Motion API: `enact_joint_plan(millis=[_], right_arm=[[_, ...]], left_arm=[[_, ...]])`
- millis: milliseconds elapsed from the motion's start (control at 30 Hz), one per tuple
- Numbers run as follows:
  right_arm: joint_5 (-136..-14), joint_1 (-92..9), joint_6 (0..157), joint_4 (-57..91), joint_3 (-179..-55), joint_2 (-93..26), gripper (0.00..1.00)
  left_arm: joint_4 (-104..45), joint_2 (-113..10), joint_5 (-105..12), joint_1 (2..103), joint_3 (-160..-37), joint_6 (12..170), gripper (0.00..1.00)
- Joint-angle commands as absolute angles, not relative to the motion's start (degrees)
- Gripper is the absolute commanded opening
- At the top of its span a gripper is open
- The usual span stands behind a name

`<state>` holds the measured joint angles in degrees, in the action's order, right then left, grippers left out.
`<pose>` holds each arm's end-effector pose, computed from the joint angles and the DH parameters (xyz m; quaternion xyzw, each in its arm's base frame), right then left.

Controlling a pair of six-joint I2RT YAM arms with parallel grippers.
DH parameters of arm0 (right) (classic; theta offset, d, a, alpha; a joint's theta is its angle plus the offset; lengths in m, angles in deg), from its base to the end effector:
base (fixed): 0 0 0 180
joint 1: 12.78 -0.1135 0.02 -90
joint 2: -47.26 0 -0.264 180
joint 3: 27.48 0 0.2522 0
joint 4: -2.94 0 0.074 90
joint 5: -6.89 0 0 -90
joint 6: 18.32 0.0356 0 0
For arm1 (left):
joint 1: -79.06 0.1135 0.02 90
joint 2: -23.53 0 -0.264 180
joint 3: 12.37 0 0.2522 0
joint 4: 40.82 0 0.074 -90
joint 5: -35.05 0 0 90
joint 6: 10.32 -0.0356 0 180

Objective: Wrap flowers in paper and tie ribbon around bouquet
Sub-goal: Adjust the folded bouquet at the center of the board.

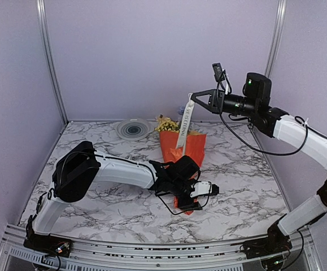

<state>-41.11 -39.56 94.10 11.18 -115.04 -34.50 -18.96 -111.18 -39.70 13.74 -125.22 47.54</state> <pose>0.2869 0.1715 0.3960 -0.2734 0.6641 0.5041 0.4796 0.2078 -0.4747 0.1323 0.7194 0.5620 -0.2281 0.3385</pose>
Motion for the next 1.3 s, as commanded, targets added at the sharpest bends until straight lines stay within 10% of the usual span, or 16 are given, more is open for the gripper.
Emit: enact_joint_plan(millis=[0,600,833,1267], right_arm=[[-41.2,-39.9,94.9,6.6,-118.1,-33.9,0.0],[-41.7,-39.9,93.7,8.6,-115.0,-36.1,0.0],[-41.1,-39.8,93.7,8.6,-114.1,-35.5,0.0],[-40.7,-39.9,94.0,8.6,-113.2,-35.8,0.0]], left_arm=[[-11.3,-110.4,-34.8,13.6,-121.7,47.7,0.6],[-45.6,-75.4,-22.3,17.0,-95.7,59.1,0.78],[-47.3,-73.0,-41.6,23.0,-95.0,70.3,0.65],[-48.9,-82.5,-46.0,24.0,-102.6,69.4,0.77]])
